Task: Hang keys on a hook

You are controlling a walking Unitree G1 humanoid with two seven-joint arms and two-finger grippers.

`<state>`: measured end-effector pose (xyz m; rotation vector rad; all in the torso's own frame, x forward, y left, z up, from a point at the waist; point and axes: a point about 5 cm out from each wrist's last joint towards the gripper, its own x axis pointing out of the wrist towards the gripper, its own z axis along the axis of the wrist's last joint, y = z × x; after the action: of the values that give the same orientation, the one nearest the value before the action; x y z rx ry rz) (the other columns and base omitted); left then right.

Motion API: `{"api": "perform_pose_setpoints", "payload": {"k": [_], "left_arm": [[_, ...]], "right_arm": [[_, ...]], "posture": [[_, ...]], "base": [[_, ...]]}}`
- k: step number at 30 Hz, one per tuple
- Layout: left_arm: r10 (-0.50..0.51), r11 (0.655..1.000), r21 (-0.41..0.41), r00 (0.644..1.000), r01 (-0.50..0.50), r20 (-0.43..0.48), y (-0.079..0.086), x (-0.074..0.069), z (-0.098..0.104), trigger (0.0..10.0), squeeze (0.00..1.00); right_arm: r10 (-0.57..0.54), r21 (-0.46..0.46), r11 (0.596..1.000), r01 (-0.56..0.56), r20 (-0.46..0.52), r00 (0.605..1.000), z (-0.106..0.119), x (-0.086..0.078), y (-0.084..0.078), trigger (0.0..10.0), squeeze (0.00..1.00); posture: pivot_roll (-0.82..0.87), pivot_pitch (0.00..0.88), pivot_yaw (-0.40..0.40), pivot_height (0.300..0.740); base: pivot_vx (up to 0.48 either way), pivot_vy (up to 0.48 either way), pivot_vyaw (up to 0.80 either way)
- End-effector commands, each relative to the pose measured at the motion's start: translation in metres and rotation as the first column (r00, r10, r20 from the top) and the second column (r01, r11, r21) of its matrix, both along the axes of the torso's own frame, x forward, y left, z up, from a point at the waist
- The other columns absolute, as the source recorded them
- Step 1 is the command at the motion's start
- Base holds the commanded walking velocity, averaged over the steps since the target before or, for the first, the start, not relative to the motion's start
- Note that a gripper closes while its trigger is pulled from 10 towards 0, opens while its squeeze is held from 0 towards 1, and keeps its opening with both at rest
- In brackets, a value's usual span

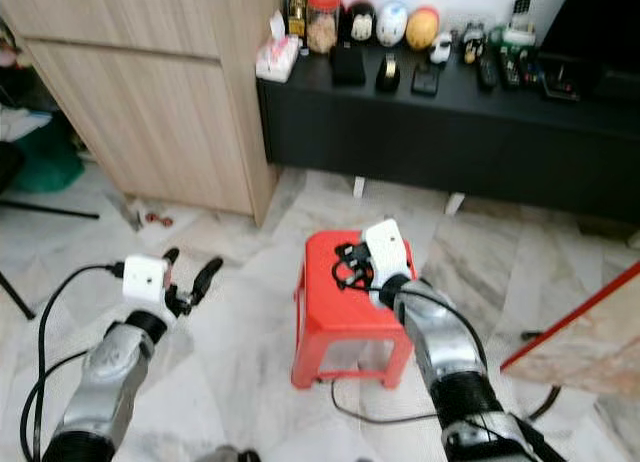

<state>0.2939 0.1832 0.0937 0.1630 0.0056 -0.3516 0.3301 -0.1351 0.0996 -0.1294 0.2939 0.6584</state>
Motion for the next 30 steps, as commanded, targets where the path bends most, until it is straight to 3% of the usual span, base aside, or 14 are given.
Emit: {"api": "perform_pose_setpoints", "payload": {"k": [1, 7, 13, 25, 28, 30], "left_arm": [[-0.1, 0.995, 0.0, 0.994, 0.101, -0.037, -0.008, -0.005, 0.001, 10.0, 0.0], [-0.238, 0.971, -0.047, 0.97, 0.236, -0.041, -0.022, -0.01, 0.017, 10.0, 0.0], [-0.334, 0.939, -0.098, 0.942, 0.329, -0.038, -0.036, -0.014, 0.027, 10.0, 0.0], [-0.457, 0.89, -0.067, 0.877, 0.452, -0.15, -0.048, -0.028, 0.027, 10.0, 0.0], [-0.451, 0.893, -0.069, 0.88, 0.445, -0.149, -0.051, -0.028, 0.027, 10.0, 0.0], [-0.445, 0.895, -0.067, 0.883, 0.44, -0.149, -0.054, -0.028, 0.026, 10.0, 0.0]], "right_arm": [[0.089, -0.01, 0.996, -0.089, -0.005, 0.996, 0.006, -0.005, 0.006, 10.0, 0.0], [0.239, 0.048, 0.97, -0.239, 0.006, 0.971, 0.022, -0.016, 0.013, 10.0, 0.0], [0.31, 0.07, 0.948, -0.309, 0.004, 0.951, 0.026, -0.023, 0.017, 10.0, 0.0], [0.307, 0.074, 0.949, -0.307, 0.001, 0.952, 0.041, -0.026, 0.028, 10.0, 0.0], [0.272, 0.121, 0.955, -0.273, 0.018, 0.962, 0.049, -0.024, 0.031, 10.0, 0.0], [0.167, 0.205, 0.965, -0.165, 0.01, 0.986, 0.058, -0.017, 0.034, 10.0, 0.0]], "posture": [[0.0, 0.083, -0.075, 0.74], [0.0, 0.072, -0.074, 0.74], [0.0, 0.061, -0.073, 0.74], [0.0, 0.065, -0.075, 0.74], [0.0, 0.072, -0.077, 0.74], [0.0, 0.08, -0.078, 0.74]], "base": [[0.0, 0.0, 0.0], [0.0, 0.0, 0.0], [0.0, 0.0, 0.0], [0.0, 0.0, 0.0], [0.0, 0.0, 0.0], [0.0, 0.0, 0.0]]}}
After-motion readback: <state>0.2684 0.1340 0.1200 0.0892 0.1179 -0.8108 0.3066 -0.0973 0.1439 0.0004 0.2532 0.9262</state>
